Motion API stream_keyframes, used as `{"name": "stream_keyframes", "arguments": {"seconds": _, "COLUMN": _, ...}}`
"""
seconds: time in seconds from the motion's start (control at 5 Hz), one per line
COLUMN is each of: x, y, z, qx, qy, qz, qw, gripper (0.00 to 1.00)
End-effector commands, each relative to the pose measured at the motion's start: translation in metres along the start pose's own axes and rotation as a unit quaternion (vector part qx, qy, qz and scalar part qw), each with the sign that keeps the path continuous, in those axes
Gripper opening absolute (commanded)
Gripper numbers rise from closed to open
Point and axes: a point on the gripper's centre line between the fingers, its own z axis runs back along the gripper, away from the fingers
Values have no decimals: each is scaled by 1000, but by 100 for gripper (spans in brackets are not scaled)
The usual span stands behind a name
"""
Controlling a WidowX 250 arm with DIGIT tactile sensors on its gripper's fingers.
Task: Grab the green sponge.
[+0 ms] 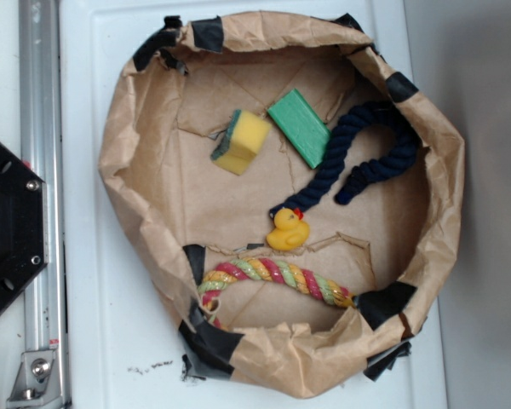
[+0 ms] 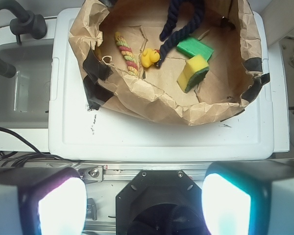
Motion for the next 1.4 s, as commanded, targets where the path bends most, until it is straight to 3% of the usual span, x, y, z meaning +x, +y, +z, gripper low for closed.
{"name": "stream_keyframes", "arguments": {"seconds": 0.0, "x": 0, "y": 0, "z": 0, "qx": 0, "qy": 0, "qz": 0, "qw": 1000, "gripper": 100}}
{"name": "stream_keyframes", "arguments": {"seconds": 0.2, "x": 49, "y": 12, "z": -17, "qx": -50, "qy": 13, "qz": 94, "qw": 994, "gripper": 100}}
{"name": "stream_keyframes", "arguments": {"seconds": 0.6, "x": 127, "y": 38, "z": -73, "qx": -16, "qy": -15, "qz": 270, "qw": 962, "gripper": 100}}
{"name": "stream_keyframes", "arguments": {"seconds": 0.8, "x": 125, "y": 67, "z": -117, "qx": 30, "qy": -26, "qz": 337, "qw": 941, "gripper": 100}}
{"name": "stream_keyframes", "arguments": {"seconds": 1.0, "x": 117, "y": 92, "z": -150, "qx": 55, "qy": -27, "qz": 367, "qw": 928, "gripper": 100}}
{"name": "stream_keyframes", "arguments": {"seconds": 1.2, "x": 114, "y": 108, "z": -171, "qx": 57, "qy": -10, "qz": 375, "qw": 925, "gripper": 100}}
